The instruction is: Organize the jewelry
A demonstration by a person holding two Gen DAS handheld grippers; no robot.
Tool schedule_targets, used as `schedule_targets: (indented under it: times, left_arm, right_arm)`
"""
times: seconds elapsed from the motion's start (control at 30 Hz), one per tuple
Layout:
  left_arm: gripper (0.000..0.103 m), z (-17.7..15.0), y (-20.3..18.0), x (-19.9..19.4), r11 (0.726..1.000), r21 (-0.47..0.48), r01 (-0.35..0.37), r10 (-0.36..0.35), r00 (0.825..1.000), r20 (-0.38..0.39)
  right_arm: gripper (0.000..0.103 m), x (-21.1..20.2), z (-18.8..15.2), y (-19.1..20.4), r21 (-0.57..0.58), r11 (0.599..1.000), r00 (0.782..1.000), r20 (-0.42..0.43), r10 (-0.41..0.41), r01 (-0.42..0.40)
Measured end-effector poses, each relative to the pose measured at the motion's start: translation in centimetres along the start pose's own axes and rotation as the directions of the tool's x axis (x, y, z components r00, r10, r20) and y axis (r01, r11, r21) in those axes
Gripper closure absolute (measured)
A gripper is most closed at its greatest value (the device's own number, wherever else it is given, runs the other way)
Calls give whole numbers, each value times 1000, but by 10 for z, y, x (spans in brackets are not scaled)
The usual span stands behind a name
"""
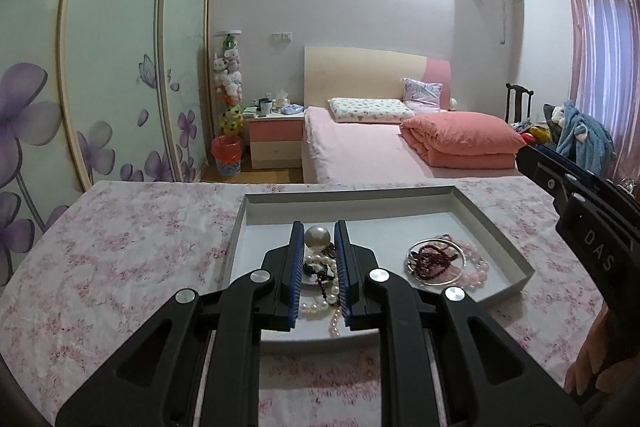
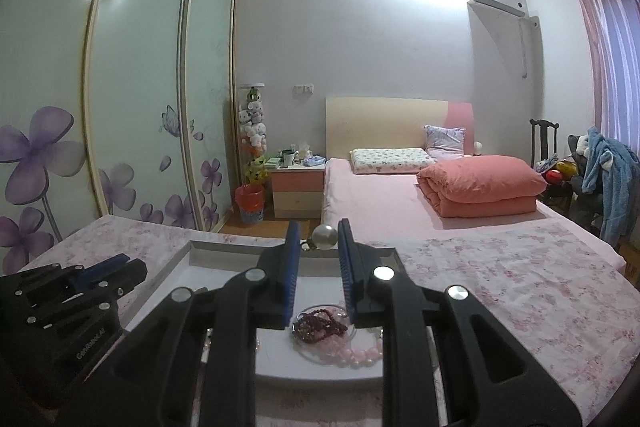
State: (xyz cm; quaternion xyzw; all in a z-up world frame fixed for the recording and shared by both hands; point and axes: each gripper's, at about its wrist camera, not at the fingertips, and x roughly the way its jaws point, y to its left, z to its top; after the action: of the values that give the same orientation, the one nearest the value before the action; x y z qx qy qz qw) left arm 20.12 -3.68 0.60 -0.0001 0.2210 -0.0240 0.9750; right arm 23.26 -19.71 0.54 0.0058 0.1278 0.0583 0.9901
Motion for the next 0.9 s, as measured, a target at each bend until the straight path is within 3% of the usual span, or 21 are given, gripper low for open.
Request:
schedule_targets:
  times: [0.27,0.57,0.67,0.8,0.9]
  left_arm:
    - [87,-1,-7,28,1000,12,-4,4,999,-32]
    - [87,-3,-11,49,1000,7,15,-15,997,-74]
    - [86,-2,-7,48,1000,-10,24,-24,997,-78]
    - [86,4,9,34,998,-60,29,-32,998,-61]
    - [72,9,25,16,995,-98,24,-27,999,-30]
  right_arm:
    - [83,44,-12,-6,18,1000,993,-113,19,-17]
    - [82,77,-27,-10,69,995,968,-238,80,-65]
    - [69,76,-27,-16,113,991,965,-241,103,-78]
    - [69,61,-18,-26,160,984,972,-210,105,-71]
    - [69,43,-12,-31,171,983,978,-183,103,-71]
